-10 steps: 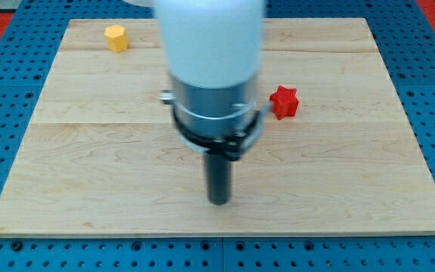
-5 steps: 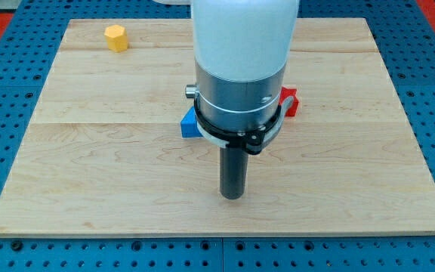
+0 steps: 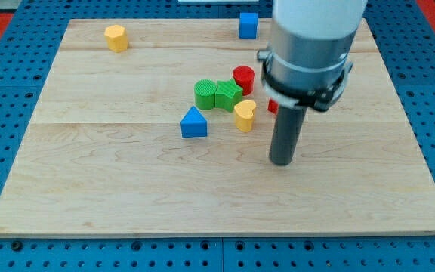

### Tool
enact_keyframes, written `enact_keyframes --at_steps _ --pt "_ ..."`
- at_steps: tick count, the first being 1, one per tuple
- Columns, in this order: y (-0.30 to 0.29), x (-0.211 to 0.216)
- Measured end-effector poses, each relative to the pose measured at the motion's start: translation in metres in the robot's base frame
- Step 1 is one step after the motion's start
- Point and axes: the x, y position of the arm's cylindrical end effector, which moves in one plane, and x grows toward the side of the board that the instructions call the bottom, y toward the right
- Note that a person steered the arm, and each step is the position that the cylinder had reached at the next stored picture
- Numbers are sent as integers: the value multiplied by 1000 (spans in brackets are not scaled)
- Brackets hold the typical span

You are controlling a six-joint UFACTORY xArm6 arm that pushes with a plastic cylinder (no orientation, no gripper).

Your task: Move your arm to the blue cube

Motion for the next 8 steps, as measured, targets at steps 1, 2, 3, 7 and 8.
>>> enact_keyframes --at_steps 1,2,3,7,8 --pt "36 -38" --pt "62 -64" --pt "75 -72" --pt "102 -209" --pt "75 -236"
